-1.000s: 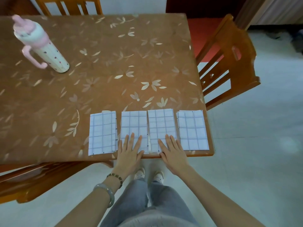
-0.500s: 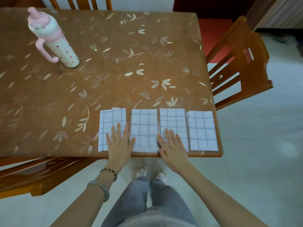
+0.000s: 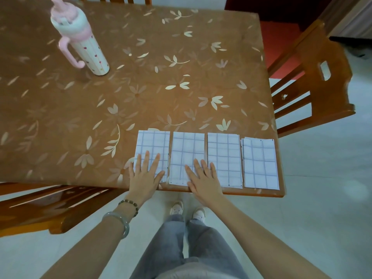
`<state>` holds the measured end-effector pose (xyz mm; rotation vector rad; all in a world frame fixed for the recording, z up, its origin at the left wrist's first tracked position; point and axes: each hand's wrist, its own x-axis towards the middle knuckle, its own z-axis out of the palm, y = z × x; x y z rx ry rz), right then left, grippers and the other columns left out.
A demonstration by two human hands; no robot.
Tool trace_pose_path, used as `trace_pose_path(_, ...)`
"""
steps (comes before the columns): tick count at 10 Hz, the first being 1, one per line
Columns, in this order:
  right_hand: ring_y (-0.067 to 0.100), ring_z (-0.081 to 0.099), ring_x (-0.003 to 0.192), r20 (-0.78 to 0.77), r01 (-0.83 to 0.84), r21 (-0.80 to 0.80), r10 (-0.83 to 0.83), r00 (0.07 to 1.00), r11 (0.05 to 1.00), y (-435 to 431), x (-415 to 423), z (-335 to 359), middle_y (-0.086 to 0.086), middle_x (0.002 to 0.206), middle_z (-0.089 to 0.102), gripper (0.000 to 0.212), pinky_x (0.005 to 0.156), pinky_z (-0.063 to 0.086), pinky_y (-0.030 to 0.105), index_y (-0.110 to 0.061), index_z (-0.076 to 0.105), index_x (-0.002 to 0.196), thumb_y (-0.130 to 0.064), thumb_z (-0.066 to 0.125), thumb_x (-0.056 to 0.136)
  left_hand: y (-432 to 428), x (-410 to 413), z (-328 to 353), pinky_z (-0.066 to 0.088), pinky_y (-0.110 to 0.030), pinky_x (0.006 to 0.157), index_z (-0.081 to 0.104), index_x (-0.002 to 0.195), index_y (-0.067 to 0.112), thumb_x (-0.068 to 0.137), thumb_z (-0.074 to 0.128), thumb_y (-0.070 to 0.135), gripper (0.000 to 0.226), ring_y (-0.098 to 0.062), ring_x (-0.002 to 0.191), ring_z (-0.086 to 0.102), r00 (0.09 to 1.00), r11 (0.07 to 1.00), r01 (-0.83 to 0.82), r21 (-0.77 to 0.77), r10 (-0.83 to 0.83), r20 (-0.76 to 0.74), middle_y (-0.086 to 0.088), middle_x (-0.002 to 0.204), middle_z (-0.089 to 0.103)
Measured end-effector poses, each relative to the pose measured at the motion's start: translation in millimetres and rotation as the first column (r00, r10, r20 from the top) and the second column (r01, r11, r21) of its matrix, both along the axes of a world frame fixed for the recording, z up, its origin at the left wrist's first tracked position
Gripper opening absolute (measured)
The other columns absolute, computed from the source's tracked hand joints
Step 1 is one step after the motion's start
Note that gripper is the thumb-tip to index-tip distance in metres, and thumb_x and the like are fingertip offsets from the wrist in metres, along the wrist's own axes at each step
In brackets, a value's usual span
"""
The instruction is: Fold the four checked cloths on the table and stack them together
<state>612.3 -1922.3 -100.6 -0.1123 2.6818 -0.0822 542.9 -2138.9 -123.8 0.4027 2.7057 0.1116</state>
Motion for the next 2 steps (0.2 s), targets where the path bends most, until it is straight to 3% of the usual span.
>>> trace_pose_path(1, 0.035, 0.0, 0.145, -0.003, -0.019, -0.013, 0.019, 1.0, 1.0, 0.1, 1.6, -1.7, 0.012, 0.159, 0.003, 0.059, 0.107, -0.015, 0.051, -0.025, 0.008, 0.152, -0.046, 0.009, 0.096, -2.8, 0.8, -2.0, 0.019, -0.066, 0.109, 0.018, 0.152, 0.026, 0.09, -0.005, 0.068, 0.079, -0.04, 0.145, 0.014, 1.0, 1.0, 0.03, 0.001, -0.03, -0.004, -0.013, 0.159, 0.018)
trace_pose_path(2, 0.034, -0.004, 0.146, -0.03, 0.027, -0.083, -0.03, 0.999, 0.996, 0.0, -2.9, 6.3, 0.009, 0.16, 0.0, 0.071, 0.11, -0.014, 0.049, -0.026, 0.008, 0.151, -0.05, -0.006, 0.086, 0.0, -3.5, 2.4, 0.014, -0.064, 0.112, 0.016, 0.153, 0.027, 0.089, -0.007, 0.068, 0.079, -0.038, 0.146, 0.01, 0.999, 0.998, 0.036, 0.045, -0.034, -0.041, -0.012, 0.16, 0.016)
